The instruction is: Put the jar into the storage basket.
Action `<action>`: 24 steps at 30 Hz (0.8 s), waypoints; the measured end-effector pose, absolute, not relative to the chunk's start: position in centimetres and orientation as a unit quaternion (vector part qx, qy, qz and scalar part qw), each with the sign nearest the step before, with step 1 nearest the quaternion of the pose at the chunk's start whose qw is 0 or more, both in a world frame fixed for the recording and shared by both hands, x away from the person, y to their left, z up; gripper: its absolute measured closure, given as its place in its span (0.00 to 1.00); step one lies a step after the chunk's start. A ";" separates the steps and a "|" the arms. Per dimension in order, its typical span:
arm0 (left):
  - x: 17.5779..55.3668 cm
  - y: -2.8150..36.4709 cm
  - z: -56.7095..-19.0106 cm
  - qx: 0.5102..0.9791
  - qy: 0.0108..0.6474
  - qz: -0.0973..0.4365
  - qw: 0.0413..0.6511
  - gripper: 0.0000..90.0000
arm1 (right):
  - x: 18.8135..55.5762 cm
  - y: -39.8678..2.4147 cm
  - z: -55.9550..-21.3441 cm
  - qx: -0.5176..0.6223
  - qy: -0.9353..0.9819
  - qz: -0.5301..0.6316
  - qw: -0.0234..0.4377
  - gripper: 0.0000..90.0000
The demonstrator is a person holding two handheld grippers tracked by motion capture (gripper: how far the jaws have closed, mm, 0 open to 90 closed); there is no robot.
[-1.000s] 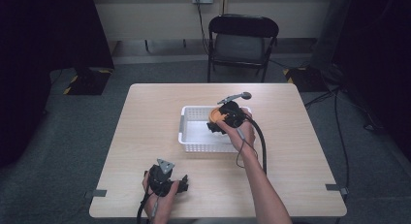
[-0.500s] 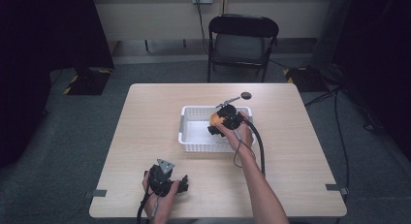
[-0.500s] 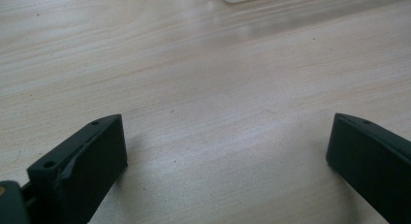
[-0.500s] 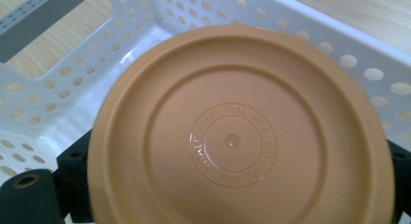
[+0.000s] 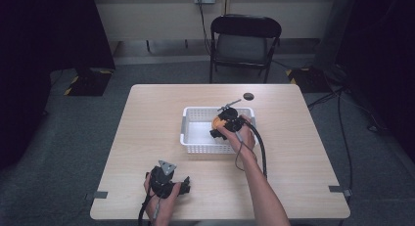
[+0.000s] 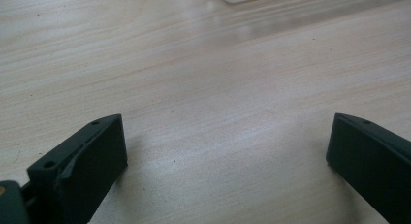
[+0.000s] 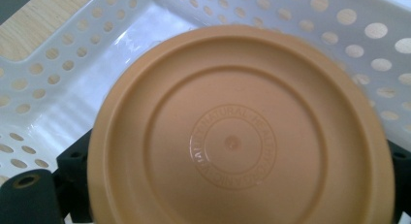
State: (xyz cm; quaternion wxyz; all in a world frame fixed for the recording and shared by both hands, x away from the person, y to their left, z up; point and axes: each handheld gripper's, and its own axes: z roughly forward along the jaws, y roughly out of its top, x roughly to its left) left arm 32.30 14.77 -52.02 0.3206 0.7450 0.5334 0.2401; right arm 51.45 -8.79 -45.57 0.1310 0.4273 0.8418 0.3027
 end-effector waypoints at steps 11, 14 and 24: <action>32.3 14.8 -52.0 0.745 0.533 0.240 0.321 0.00 | 51.5 -8.9 -45.6 0.429 0.842 0.301 0.126 0.10; 32.3 14.8 -52.0 0.745 0.533 0.240 0.321 0.00 | 51.4 -9.0 -45.6 0.430 0.842 0.301 0.124 0.10; 32.3 14.8 -52.0 0.745 0.533 0.240 0.321 0.01 | 51.2 -9.1 -45.7 0.431 0.841 0.301 0.125 0.09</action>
